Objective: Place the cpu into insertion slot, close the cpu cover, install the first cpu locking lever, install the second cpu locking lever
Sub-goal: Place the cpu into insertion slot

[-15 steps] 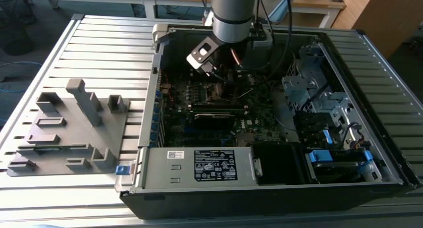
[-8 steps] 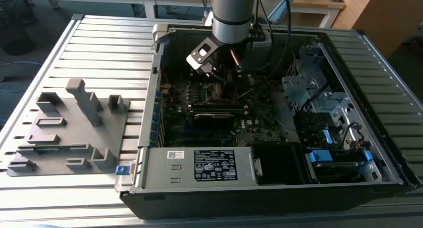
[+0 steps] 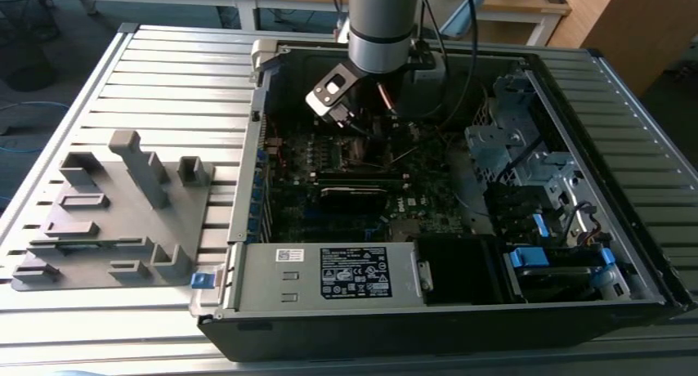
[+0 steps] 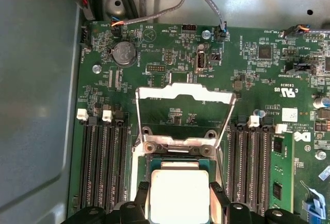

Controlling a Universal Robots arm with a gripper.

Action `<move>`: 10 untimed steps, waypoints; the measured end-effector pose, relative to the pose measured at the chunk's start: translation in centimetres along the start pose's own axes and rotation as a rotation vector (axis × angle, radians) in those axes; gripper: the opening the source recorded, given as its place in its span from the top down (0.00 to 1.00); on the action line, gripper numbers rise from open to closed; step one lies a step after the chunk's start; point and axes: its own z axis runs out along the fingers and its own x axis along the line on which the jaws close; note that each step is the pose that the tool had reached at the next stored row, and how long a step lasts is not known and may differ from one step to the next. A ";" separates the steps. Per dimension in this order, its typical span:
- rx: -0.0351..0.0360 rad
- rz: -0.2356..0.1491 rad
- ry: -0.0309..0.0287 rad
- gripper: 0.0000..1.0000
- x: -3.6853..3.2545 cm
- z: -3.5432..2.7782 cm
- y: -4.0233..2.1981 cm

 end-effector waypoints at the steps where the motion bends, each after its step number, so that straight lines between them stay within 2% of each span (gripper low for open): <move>1: 0.0001 0.000 -0.0003 0.46 0.00 0.08 -0.02; 10: -0.0002 0.016 -0.0012 0.46 0.01 0.44 -0.14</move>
